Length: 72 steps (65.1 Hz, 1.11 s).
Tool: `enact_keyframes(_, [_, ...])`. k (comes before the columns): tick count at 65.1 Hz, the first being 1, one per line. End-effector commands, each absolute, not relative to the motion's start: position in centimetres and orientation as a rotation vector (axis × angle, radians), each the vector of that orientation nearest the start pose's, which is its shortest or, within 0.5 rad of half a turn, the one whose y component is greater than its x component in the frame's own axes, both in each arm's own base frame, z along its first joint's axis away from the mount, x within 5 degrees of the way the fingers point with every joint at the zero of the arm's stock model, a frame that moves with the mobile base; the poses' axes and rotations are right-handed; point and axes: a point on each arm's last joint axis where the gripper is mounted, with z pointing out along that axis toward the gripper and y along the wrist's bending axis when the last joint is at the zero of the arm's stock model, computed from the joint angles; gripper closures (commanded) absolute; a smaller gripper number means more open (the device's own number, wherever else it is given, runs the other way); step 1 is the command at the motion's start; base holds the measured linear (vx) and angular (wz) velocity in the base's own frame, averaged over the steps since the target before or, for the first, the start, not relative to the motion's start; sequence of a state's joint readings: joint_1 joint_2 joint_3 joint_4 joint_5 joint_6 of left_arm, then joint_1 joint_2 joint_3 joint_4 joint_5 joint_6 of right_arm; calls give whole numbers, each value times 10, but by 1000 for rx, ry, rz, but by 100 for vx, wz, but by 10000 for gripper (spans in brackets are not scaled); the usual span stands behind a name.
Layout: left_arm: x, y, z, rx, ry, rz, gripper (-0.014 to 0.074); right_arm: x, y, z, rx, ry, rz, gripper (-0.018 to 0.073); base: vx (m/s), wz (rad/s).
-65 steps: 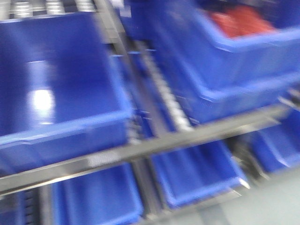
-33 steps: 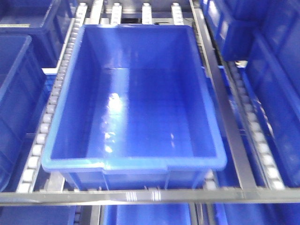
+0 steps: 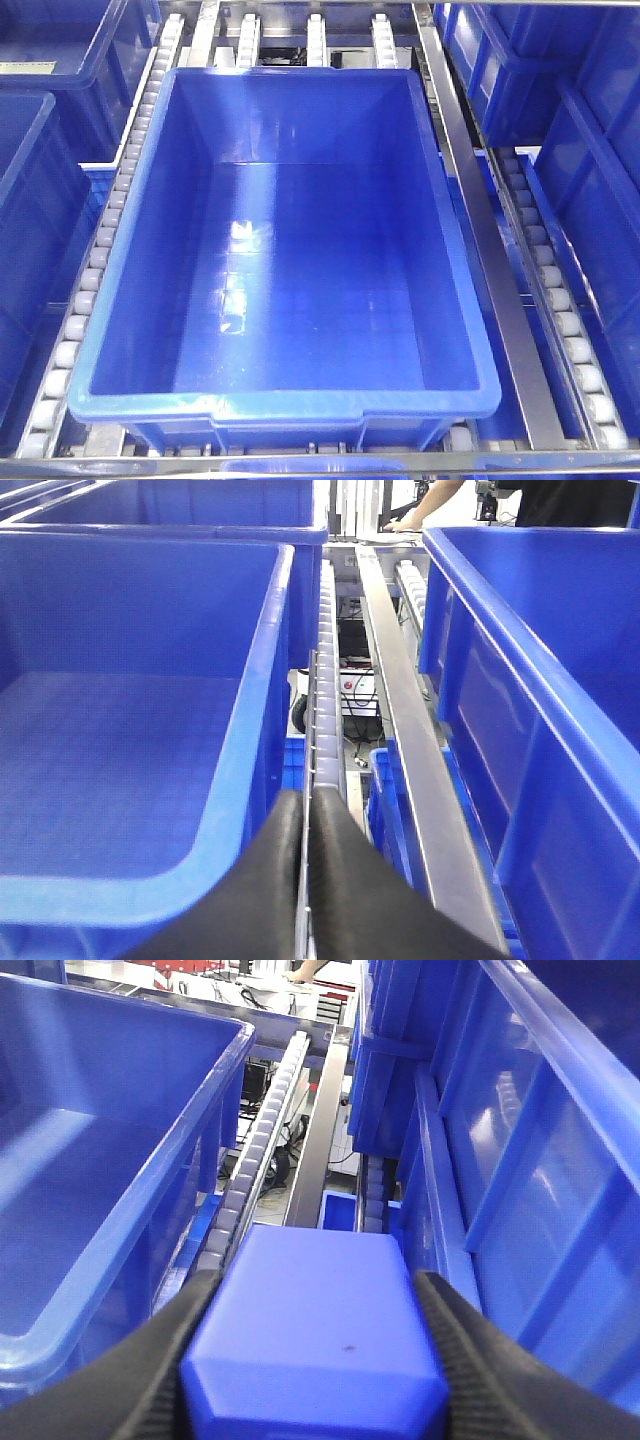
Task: Pour parts from conveyor to right shelf
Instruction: 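Turn and stop facing the empty blue bin on the shelf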
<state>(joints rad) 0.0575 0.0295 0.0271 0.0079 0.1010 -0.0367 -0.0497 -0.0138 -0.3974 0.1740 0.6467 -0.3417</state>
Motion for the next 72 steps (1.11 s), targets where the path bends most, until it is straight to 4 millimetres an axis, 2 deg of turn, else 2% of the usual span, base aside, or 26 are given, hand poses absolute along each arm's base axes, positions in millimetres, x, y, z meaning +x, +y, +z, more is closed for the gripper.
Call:
enact_keyframes(1, [61, 3, 206, -79, 1558, 9, 602, 19, 8, 298, -193, 1620, -113, 564, 4, 2])
enact_keyframes(29, [61, 3, 206, -79, 1558, 9, 602, 19, 8, 298, -192, 1620, -109, 564, 1, 1])
enact_keyframes(51, [61, 3, 206, -79, 1558, 9, 602, 20, 11, 299, -157, 1611, -20, 564, 0, 0])
enact_keyframes(64, [61, 3, 206, -79, 1558, 9, 602, 43, 14, 305, -156, 1727, 65, 564, 0, 0])
enact_keyframes(72, [61, 3, 206, -79, 1558, 9, 602, 58, 19, 327, -245, 1737, 100, 564, 0, 0])
